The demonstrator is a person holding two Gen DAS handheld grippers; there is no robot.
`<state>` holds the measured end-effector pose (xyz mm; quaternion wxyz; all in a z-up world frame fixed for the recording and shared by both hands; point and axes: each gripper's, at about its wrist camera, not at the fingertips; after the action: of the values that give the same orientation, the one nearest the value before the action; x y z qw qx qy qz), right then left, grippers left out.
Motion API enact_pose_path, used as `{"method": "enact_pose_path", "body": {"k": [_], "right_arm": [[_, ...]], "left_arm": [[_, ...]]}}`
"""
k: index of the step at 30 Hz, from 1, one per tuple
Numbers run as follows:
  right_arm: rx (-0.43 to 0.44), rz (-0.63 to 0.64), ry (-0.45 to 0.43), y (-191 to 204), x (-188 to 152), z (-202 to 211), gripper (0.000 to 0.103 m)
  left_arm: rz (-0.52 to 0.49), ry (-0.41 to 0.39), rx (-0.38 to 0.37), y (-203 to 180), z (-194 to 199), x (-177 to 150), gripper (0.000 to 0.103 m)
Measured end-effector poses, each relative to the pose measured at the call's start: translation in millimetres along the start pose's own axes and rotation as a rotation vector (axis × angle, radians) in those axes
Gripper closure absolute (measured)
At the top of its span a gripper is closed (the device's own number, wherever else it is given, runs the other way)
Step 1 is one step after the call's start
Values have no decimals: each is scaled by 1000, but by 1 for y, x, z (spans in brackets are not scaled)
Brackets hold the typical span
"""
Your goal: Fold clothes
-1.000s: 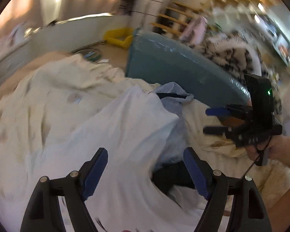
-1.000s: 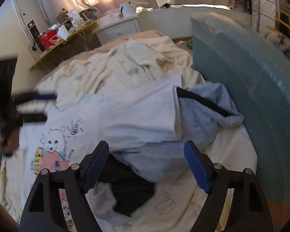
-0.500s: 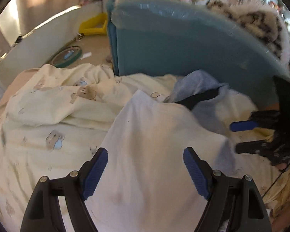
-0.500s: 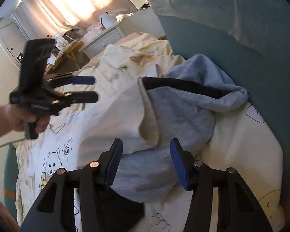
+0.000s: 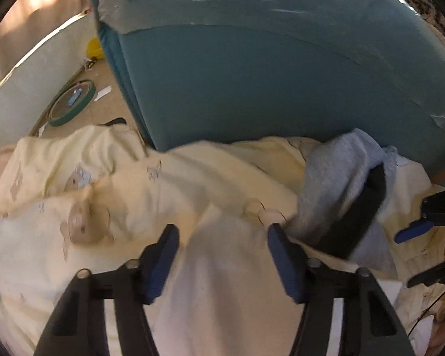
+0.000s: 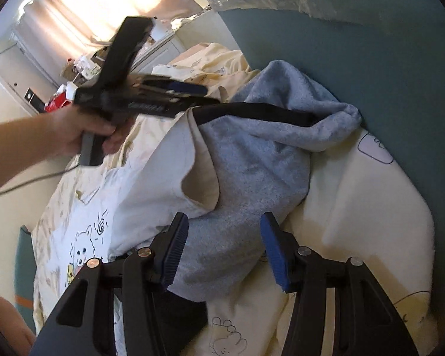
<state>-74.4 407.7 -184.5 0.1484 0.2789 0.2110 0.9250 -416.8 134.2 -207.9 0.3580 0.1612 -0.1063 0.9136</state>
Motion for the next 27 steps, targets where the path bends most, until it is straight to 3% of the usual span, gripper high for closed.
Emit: {"method": "enact_pose_path", "body": {"k": [4,6,10,13,14,15,24,26,27], "right_arm": [[11,-8,-4,-2,2,4,48],[13,-3,-2,-1,3,3,48],[91,-46,-16,-3,3,-1,48],[104,-71,-2,-4,2,-10,48],[107,-74,1,-4,2,-13,48],[111,-77,4,-3,3,-16,48],[203,-124,13,-2,14,-36,49],[230,-132,16,-2,14,-39,65],[236,-137,14,-2,13,-40,85]], "left_arm": [[-4,30,-23,7,-3,2,55],[-13,49,-40,7,-6,2,61],[6,55,-68,7,-5,-4,61],[6,56,-50,3,-6,-6,80],[5,54,-43,1,-6,-7,94],[4,52,-37,0,-6,-8,100],[29,50,-26,-1,3,-7,98],[32,52,-26,-1,4,-5,97],[33,53,-27,-1,4,-5,97]]}}
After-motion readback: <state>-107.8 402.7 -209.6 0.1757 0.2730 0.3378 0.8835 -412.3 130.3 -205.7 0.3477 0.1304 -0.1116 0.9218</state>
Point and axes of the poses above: each gripper's, at about its wrist camera, not at the fingertips, and z roughly against the way its jaws point, y to its left, x to its top, and after that the axes turned 4 degrees about y, right-handed
